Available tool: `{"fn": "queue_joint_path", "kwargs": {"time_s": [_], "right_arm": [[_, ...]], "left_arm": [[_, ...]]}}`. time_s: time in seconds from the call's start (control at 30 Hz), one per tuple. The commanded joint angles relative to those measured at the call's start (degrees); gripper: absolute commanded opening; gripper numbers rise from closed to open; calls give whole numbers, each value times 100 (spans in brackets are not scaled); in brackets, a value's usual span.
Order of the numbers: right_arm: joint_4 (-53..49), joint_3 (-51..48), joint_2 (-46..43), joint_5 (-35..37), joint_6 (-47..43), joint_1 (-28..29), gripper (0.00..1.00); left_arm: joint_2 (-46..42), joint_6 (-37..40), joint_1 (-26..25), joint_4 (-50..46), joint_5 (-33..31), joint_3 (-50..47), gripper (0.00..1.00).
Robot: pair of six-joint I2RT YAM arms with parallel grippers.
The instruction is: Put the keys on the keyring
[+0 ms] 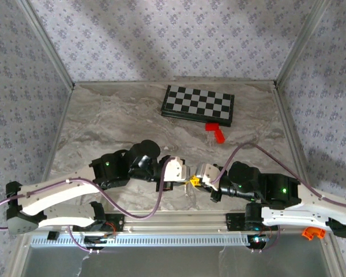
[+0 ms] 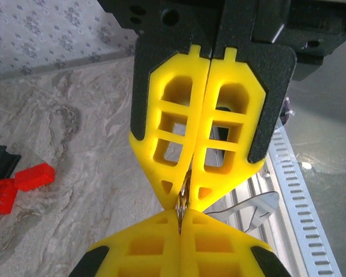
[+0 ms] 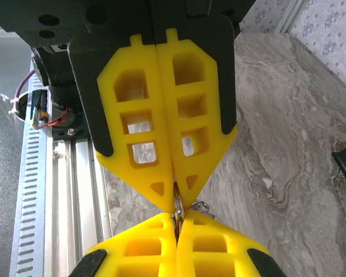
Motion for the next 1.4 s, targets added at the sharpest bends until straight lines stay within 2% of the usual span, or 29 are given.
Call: {"fn": "queue_joint_path", "kwargs": {"time_s": [0.0, 0.1, 0.23, 0.53, 0.67, 0.83, 1.2, 1.37], "right_arm": [[346, 67, -89, -52, 12, -1, 9], [437, 29, -159, -75, 13, -2, 17], [625, -26, -238, -188, 4, 5, 19], [862, -55, -287, -339, -49, 11, 11], [838, -44, -301, -350, -31, 8, 13], [865, -97, -316, -304, -7, 5, 16], [899, -198, -295, -225, 72, 9, 6], [1022, -326, -440, -192, 140, 6, 5]], "left_arm": [[-336, -227, -45, 622, 162, -179, 0], [-533, -377, -46, 881, 385, -311, 0], [-672, -500, -47, 1049, 595, -424, 0], [-1029, -794, -45, 1821, 756, -883, 0], [-1233, -857, -47, 2105, 752, -1040, 0], [-1276, -848, -47, 2092, 704, -1061, 0], [-1288, -877, -47, 2204, 635, -1063, 0], [-1412, -855, -43, 2307, 454, -1179, 0]]}}
